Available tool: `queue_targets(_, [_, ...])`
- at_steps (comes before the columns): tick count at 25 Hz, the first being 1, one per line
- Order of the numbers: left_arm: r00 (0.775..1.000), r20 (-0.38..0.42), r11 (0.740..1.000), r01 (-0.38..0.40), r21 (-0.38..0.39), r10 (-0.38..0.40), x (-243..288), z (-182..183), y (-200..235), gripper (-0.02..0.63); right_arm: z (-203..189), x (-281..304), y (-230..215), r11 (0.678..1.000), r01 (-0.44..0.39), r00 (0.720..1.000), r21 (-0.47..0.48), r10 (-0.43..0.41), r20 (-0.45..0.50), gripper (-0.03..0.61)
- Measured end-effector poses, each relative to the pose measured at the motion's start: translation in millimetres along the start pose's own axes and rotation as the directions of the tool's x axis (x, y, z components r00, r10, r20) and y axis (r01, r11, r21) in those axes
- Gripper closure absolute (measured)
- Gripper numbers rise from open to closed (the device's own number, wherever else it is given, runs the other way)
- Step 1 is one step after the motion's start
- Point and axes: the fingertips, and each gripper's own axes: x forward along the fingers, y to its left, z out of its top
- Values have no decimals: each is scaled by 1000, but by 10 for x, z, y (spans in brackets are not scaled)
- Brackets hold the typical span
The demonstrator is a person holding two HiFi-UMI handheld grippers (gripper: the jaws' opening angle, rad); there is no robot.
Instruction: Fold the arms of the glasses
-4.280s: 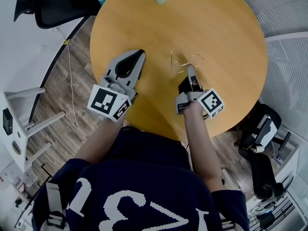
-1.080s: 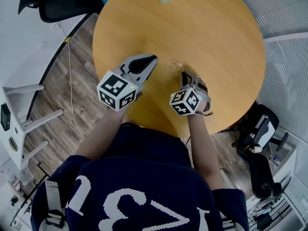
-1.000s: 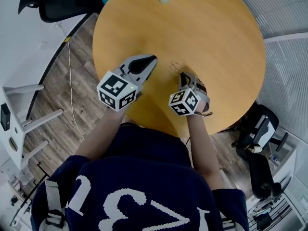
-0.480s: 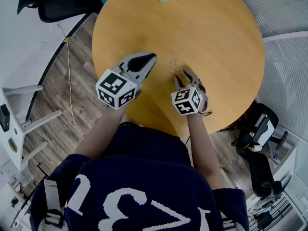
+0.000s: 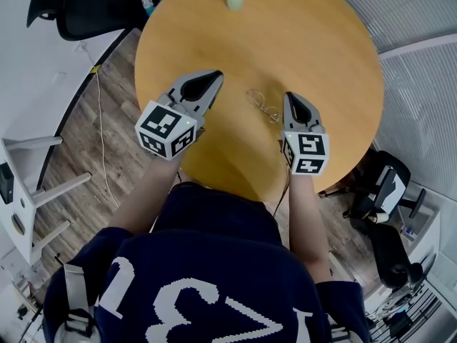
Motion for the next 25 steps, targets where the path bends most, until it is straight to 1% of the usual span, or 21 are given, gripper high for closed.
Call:
queue_targets(3, [999,31,999,-22,25,22,-52,133,-30,597,337,-235,-101,998,35,991,55,-41,128,554])
queue_targets(7, [996,73,997,-46,57,42,-122,328,-67,597,742,-557,-176,989,60,956,135,-96,279,554])
queue_targets(10, [994,104,996,-52,72,45,-173,471,-115,597,958,-767,-190,984,68,929,165,-123,350,554])
queue_targets(13, [990,133,995,-53,88,41,-215,607,-176,597,1088,-944,-202,979,82,907,184,-150,393,554])
queue_targets(15, [988,150,994,-54,97,39,-238,689,-207,597,1144,-1029,-206,977,88,898,193,-162,410,554])
queue_targets(19, [984,177,993,-50,111,30,-262,818,-281,597,1242,-1160,-224,976,93,883,197,-173,437,554])
queue_targets(25, [982,190,991,-38,125,14,-261,901,-364,597,1318,-1288,-242,972,106,868,210,-193,458,554])
